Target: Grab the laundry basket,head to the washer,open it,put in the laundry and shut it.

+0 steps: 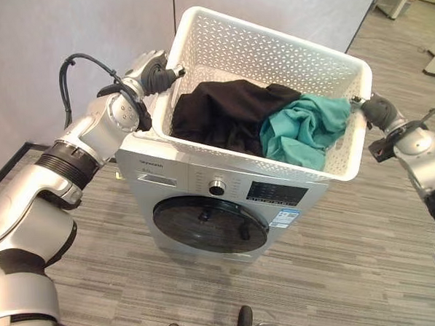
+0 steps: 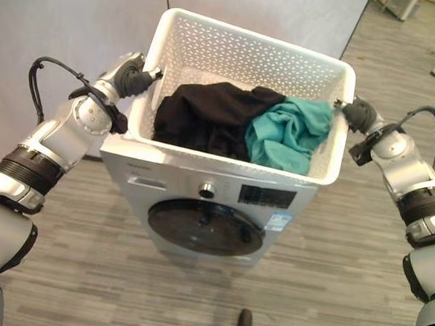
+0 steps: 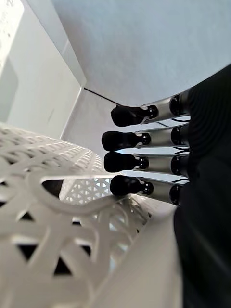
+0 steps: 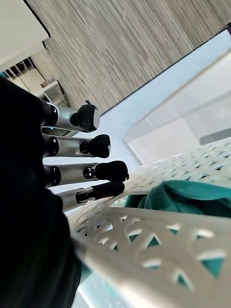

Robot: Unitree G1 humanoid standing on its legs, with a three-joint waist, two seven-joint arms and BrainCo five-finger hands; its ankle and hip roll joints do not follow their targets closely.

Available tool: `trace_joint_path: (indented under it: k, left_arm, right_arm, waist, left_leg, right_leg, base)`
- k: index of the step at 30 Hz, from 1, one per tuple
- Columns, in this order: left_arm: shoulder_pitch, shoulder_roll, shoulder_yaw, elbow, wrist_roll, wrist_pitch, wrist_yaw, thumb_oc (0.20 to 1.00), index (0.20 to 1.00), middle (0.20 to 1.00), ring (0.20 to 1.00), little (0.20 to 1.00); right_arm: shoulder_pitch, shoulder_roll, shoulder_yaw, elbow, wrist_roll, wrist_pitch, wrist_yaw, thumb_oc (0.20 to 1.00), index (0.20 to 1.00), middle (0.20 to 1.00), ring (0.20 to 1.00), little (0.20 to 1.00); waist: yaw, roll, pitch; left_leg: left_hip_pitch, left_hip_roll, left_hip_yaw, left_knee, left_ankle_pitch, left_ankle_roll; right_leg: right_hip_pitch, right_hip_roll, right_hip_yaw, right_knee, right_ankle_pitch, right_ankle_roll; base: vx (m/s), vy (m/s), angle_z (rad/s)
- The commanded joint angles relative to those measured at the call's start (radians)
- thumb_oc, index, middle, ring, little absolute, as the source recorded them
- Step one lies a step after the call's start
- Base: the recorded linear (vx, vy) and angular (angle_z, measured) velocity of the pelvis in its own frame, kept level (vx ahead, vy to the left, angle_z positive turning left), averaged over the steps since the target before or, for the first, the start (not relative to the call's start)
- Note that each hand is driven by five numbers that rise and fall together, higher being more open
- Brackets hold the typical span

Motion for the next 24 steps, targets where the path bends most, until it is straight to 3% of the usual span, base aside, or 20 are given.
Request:
trace_joint_path:
  k: [1,12,13,14,15,16,21,24]
  left_arm:
    - [-0.237,0.128,0.089,0.294,-0.009,0.046,0.095,0.2,0.2,0.2,0.2,0.2]
    - [-0.427,-0.042,-0.017,0.473,-0.052,0.025,0.117,0.2,0.2,0.2,0.2,0.2]
    - [-0.437,-0.074,-0.006,0.483,-0.091,0.019,0.121,0.576,0.576,0.576,0.576,0.576]
    - [-0.44,-0.085,-0.002,0.481,-0.106,0.015,0.122,1.0,1.0,1.0,1.0,1.0]
    - [-0.44,-0.085,-0.002,0.481,-0.107,0.015,0.122,1.0,1.0,1.0,1.0,1.0]
    - [-0.436,-0.085,0.01,0.455,-0.135,0.002,0.134,1.0,1.0,1.0,1.0,1.0]
    - [-0.402,-0.066,0.037,0.407,-0.151,-0.007,0.146,1.0,1.0,1.0,1.0,1.0]
    - [-0.341,-0.027,0.111,0.308,-0.188,-0.041,0.188,1.0,1.0,1.0,1.0,1.0]
  right_arm:
    - [-0.019,-0.101,0.012,0.269,-0.016,0.088,-0.065,0.2,0.2,0.2,0.2,0.2]
    - [-0.362,-0.025,0.226,0.565,0.026,0.079,-0.102,0.2,0.2,0.2,0.2,0.2]
    - [-0.41,-0.012,0.249,0.612,0.028,0.084,-0.117,0.432,0.432,0.432,0.432,0.432]
    - [-0.433,-0.008,0.26,0.635,0.029,0.086,-0.119,0.586,0.586,0.586,0.586,0.586]
    - [-0.434,-0.008,0.26,0.636,0.029,0.086,-0.118,0.859,0.859,0.859,0.859,0.859]
    - [-0.452,-0.006,0.263,0.646,0.046,0.085,-0.125,1.0,1.0,1.0,1.0,1.0]
    - [-0.45,-0.021,0.23,0.639,0.092,0.076,-0.143,1.0,1.0,1.0,1.0,1.0]
    - [-0.427,-0.06,0.181,0.624,0.131,0.053,-0.179,1.0,1.0,1.0,1.0,1.0]
  waist:
    - [0.048,0.044,-0.033]
    - [0.063,0.03,0.074]
    - [0.067,0.031,0.089]
    - [0.067,0.034,0.095]
    - [0.066,0.035,0.094]
    - [0.07,0.038,0.104]
    - [0.07,0.045,0.103]
    - [0.065,0.046,0.093]
  left_leg:
    - [0.062,0.051,0.022,-0.135,0.051,-0.007]
    - [-0.058,0.068,-0.016,-0.126,0.101,-0.027]
    - [-0.08,0.065,-0.026,-0.125,0.109,-0.027]
    - [-0.09,0.064,-0.029,-0.124,0.111,-0.028]
    - [-0.09,0.064,-0.029,-0.123,0.111,-0.028]
    - [-0.102,0.062,-0.035,-0.122,0.115,-0.028]
    - [-0.113,0.059,-0.04,-0.121,0.115,-0.027]
    - [-0.11,0.058,-0.038,-0.122,0.11,-0.028]
  right_leg:
    - [0.003,-0.042,0.008,0.016,-0.054,0.109]
    - [-0.079,-0.034,-0.035,0.043,-0.058,0.094]
    - [-0.092,-0.035,-0.041,0.046,-0.057,0.093]
    - [-0.099,-0.036,-0.045,0.048,-0.056,0.092]
    - [-0.1,-0.036,-0.045,0.048,-0.056,0.092]
    - [-0.108,-0.038,-0.047,0.052,-0.057,0.09]
    - [-0.114,-0.04,-0.05,0.055,-0.061,0.088]
    - [-0.106,-0.037,-0.048,0.047,-0.066,0.086]
  base:
    - [0.0,-0.037,0.0]
    - [-0.03,-0.043,0.17]
    - [-0.05,-0.017,0.21]
    - [-0.02,-0.011,0.2]
    - [0.0,-0.001,0.17]
    - [0.01,0.004,0.18]
    - [0.02,0.012,0.09]
    - [0.05,0.016,0.09]
